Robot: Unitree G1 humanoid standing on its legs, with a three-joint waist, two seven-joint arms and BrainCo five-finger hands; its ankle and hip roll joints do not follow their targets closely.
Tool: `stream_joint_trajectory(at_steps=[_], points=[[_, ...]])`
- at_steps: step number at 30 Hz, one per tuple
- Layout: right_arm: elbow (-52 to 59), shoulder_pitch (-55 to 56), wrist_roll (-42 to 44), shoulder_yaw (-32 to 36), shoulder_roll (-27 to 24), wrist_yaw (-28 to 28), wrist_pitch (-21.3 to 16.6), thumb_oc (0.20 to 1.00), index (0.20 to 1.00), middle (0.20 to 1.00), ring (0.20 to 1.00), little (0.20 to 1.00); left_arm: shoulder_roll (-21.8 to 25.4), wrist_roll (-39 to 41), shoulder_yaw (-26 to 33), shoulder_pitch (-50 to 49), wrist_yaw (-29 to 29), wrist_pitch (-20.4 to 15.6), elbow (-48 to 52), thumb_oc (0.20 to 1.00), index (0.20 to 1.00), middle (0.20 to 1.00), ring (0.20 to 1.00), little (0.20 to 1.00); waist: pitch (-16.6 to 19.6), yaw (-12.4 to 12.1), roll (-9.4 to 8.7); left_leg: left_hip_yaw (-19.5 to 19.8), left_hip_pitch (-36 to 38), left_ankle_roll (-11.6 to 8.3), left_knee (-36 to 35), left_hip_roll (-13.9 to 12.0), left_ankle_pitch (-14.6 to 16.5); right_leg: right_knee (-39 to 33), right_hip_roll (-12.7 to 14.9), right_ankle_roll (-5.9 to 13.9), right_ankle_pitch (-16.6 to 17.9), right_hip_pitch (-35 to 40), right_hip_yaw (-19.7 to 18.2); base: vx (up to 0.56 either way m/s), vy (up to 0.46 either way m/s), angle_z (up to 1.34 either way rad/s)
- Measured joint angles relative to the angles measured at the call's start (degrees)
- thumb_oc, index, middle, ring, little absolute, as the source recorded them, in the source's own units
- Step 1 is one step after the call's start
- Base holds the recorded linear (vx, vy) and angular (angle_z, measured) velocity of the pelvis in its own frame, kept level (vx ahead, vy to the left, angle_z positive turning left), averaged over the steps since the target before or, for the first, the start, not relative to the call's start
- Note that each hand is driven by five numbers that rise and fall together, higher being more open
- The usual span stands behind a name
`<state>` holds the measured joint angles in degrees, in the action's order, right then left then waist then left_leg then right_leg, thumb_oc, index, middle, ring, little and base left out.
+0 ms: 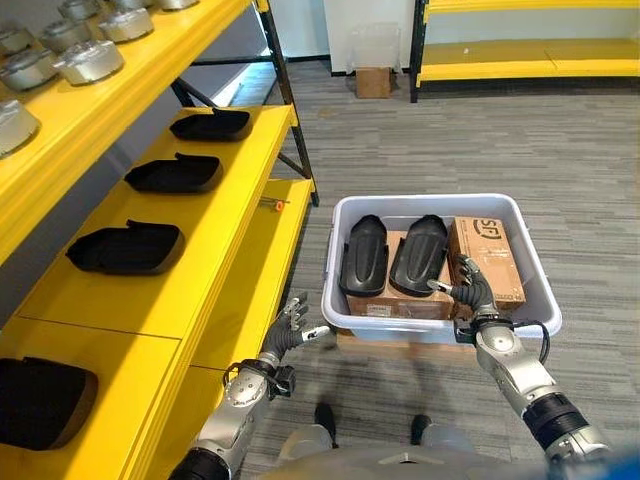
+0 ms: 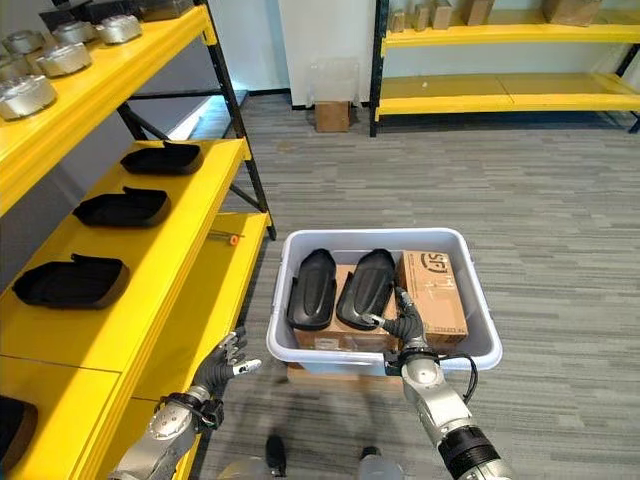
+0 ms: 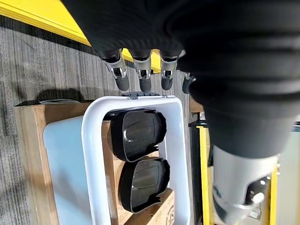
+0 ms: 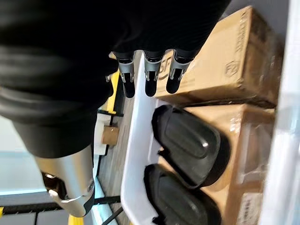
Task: Move parts from the plastic box to the shelf.
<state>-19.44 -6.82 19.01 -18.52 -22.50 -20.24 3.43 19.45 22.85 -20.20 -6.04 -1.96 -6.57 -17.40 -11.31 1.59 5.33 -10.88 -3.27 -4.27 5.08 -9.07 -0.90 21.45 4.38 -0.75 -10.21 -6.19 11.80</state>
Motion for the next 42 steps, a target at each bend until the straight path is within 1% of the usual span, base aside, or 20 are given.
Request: stream_joint_trajectory(at_steps=[1,2,3,4,5,6,7,8,9,10,12,13,14,15,16,18,23,31,37,42], points=[[-0.04,-0.09,-0.02,0.01,0.01,0.82,0.01,1.000,1.000,1.000,1.000,1.000,0.92,0.09,-0.10,0.62,-0.17,-0.44,-0.01,1.000,1.000,1.000,1.000,1.000,-1.26,0.72,-1.25,-0.46,-2.15,-1.51,3.78,-0.29,0.35,0.86,-0.45,-2.38,-3.08,-0.33,0.35,0.03,-0.037,0.21],[-0.44,-0.13,-0.05,0.16,-0.09,1.01,0.02,1.000,1.000,1.000,1.000,1.000,1.02,0.13,-0.20,1.21,-0.37,-0.37,-0.24,1.000,1.000,1.000,1.000,1.000,-2.14,0.84,-1.41,-0.51,-3.50,-1.85,5.67,-0.50,-1.68,1.11,-0.31,-2.90,-3.59,-1.06,0.65,0.09,0.029,0.28],[-0.95,-0.19,-0.05,0.46,0.38,0.99,0.03,1.000,1.000,1.000,1.000,1.000,1.16,0.17,-0.18,2.08,-0.53,-0.40,-0.39,1.000,1.000,1.000,1.000,1.000,-3.02,0.77,-2.63,-1.39,-5.41,-1.27,7.05,0.01,-4.65,1.26,0.75,-3.19,-3.75,-1.89,0.68,0.25,0.254,0.11],[-1.42,-0.21,-0.02,0.57,0.89,0.98,0.17,1.000,1.000,1.000,1.000,1.000,0.90,0.19,-0.19,2.50,-0.59,-0.39,-0.48,1.000,1.000,1.000,1.000,1.000,-4.06,0.62,-3.51,-1.43,-6.11,0.10,8.49,0.73,-5.14,0.48,1.99,-3.21,-2.78,-1.66,0.77,0.23,0.244,0.02],[-1.41,-0.14,0.02,0.55,1.30,0.94,0.47,1.000,1.000,1.000,1.000,1.000,0.59,0.22,-0.17,2.15,-0.56,-0.46,-1.01,1.000,1.000,1.000,1.000,1.000,-4.10,0.95,-3.41,-1.46,-5.48,0.06,6.40,0.23,-4.71,-0.56,1.94,-2.31,-2.38,-1.04,1.00,0.31,0.338,0.06],[-1.19,-0.10,0.04,0.60,1.46,0.86,0.58,1.000,1.000,1.000,1.000,1.000,0.08,0.22,-0.15,2.13,-0.52,-0.53,-1.94,1.000,1.000,1.000,1.000,1.000,-3.72,1.76,-2.77,-1.44,-3.97,-0.19,1.02,-0.79,-4.87,-1.65,1.65,-1.89,-2.07,-0.37,1.88,0.18,0.188,0.23],[-0.88,0.17,0.02,1.96,1.68,0.05,0.62,1.000,1.000,1.000,1.000,1.000,-0.64,0.24,-0.16,2.30,-0.51,-0.56,-2.41,1.000,1.000,1.000,1.000,1.000,-4.27,2.06,-2.42,-0.83,-2.80,-1.54,-3.73,-4.34,-5.71,-3.48,1.43,-2.57,-1.68,1.89,2.01,0.39,0.455,0.22],[-0.80,0.15,0.03,2.15,1.62,-0.16,0.63,1.000,1.000,1.000,1.000,1.000,-0.84,0.25,-0.14,2.44,-0.51,-0.57,-2.37,1.000,1.000,1.000,1.000,1.000,-4.36,1.98,-2.52,-0.73,-2.86,-1.84,-4.43,-5.68,-5.91,-3.79,1.43,-2.54,-1.64,2.41,2.07,0.38,0.565,0.07],[-0.47,0.52,0.06,3.56,1.20,-0.60,0.56,1.000,1.000,1.000,1.000,1.000,-0.77,0.25,-0.05,1.36,-0.34,-0.61,-2.47,1.000,1.000,1.000,1.000,1.000,-4.85,2.10,-2.61,2.94,-5.18,-1.96,-4.98,-7.85,-5.88,-4.46,1.51,-1.56,-2.27,3.73,0.67,0.40,0.650,-0.76],[-2.40,-2.41,1.42,3.18,1.34,-1.14,0.95,1.000,1.000,1.000,1.000,1.000,-0.83,0.70,0.15,1.38,-0.46,-0.68,-3.27,1.000,1.000,1.000,1.000,1.000,-6.29,0.54,-2.81,3.49,-4.82,-1.71,-3.52,-5.81,-4.47,-2.80,2.17,-0.86,-2.49,3.04,-2.51,0.19,0.435,-1.01],[-2.83,-4.60,2.69,3.48,0.80,-2.34,1.14,1.000,1.000,1.000,1.000,1.000,-0.86,1.22,-0.18,2.51,-0.17,-0.44,-4.30,1.000,1.000,1.000,1.000,1.000,-7.09,1.07,-0.84,2.31,-4.80,-0.52,-0.95,-2.58,-5.05,-2.55,1.93,0.55,-2.73,3.67,-2.61,0.04,0.194,-0.66],[-2.83,-4.69,3.39,3.63,-0.10,-2.52,1.15,1.000,1.000,1.000,1.000,1.000,-0.89,1.25,-0.58,3.34,0.17,-0.47,-4.56,1.000,1.000,1.000,1.000,1.000,-6.87,1.06,1.02,1.97,-4.36,0.91,-0.54,-0.98,-6.23,-1.84,1.46,1.55,-3.25,3.77,-2.68,-0.02,0.113,0.11],[-2.99,-4.77,4.28,4.29,0.10,-2.96,1.17,1.000,1.000,1.000,1.000,1.000,0.08,1.48,-1.08,5.63,0.32,-0.71,-4.86,1.000,1.000,1.000,1.000,1.000,-7.84,1.03,0.52,1.29,-3.87,0.90,-1.52,0.67,-7.25,0.03,2.08,3.16,-4.36,3.31,-2.95,-0.02,0.100,0.17],[-2.91,-4.77,4.45,4.36,0.09,-3.04,1.21,1.000,1.000,1.000,1.000,1.000,0.20,1.52,-1.10,5.82,0.32,-0.70,-4.85,1.000,1.000,1.000,1.000,1.000,-7.89,1.03,0.34,1.38,-3.93,1.16,-1.57,0.91,-7.50,0.18,2.27,3.18,-4.37,3.23,-2.95,-0.01,0.081,0.30],[-2.20,-6.34,5.02,4.34,-0.11,-3.62,1.25,1.000,1.000,1.000,1.000,1.000,1.60,2.93,-0.73,7.86,0.23,-1.34,-3.33,1.000,1.000,1.000,1.000,1.000,-9.40,-0.44,-1.15,2.12,-4.54,2.57,-4.82,3.55,-8.40,1.41,4.75,3.88,-4.84,0.23,-3.06,-0.02,0.069,0.25],[-2.15,-8.14,5.18,4.48,-0.10,-4.00,1.26,1.000,1.000,1.000,1.000,1.000,2.02,3.54,-0.84,8.76,0.29,-1.29,-3.26,1.000,1.000,1.000,1.000,1.000,-10.24,-1.68,-0.60,2.48,-5.36,3.49,-6.40,4.98,-9.23,0.71,5.80,3.81,-4.73,-0.70,-3.01,-0.02,0.052,0.25],[-1.84,-14.41,7.82,6.44,-0.11,-4.87,1.24,1.000,1.000,1.000,1.000,1.000,3.83,3.64,-1.76,6.35,0.26,-1.44,1.10,1.000,1.000,1.000,1.000,1.000,-13.19,-2.78,2.21,3.21,-5.92,3.69,-8.90,5.44,-10.52,-0.83,5.70,5.95,-2.85,-0.98,-2.35,-0.02,0.022,0.11],[-1.90,-21.16,8.96,6.96,-1.06,-9.53,2.52,1.000,1.000,1.000,1.000,1.000,3.43,4.86,-3.34,6.06,0.39,-1.50,1.55,1.000,1.000,1.000,1.000,1.000,-15.13,-2.86,2.97,3.81,-8.73,3.22,-7.97,4.75,-12.41,3.19,5.08,4.51,-4.43,-4.86,-1.87,0.00,-0.004,0.00],[-7.76,-25.29,10.07,10.12,-1.19,-17.41,3.03,1.000,1.000,1.000,1.000,1.000,3.30,5.29,-5.57,7.23,0.72,-1.57,2.06,1.000,1.000,1.000,1.000,1.000,-16.99,-3.20,6.44,3.68,-11.59,2.61,-6.66,4.51,-12.90,8.93,5.32,3.45,-5.93,-10.16,-2.68,-0.01,0.022,-0.04],[-7.24,-25.67,8.81,11.24,-1.84,-19.65,2.71,1.000,1.000,1.000,1.000,1.000,2.45,7.72,-7.33,6.91,0.63,-1.81,2.02,1.000,1.000,1.000,1.000,1.000,-16.96,-2.53,6.50,2.83,-11.75,2.49,-6.90,4.58,-12.78,10.98,5.79,2.97,-6.41,-12.39,-3.84,-0.01,0.087,-0.09]])
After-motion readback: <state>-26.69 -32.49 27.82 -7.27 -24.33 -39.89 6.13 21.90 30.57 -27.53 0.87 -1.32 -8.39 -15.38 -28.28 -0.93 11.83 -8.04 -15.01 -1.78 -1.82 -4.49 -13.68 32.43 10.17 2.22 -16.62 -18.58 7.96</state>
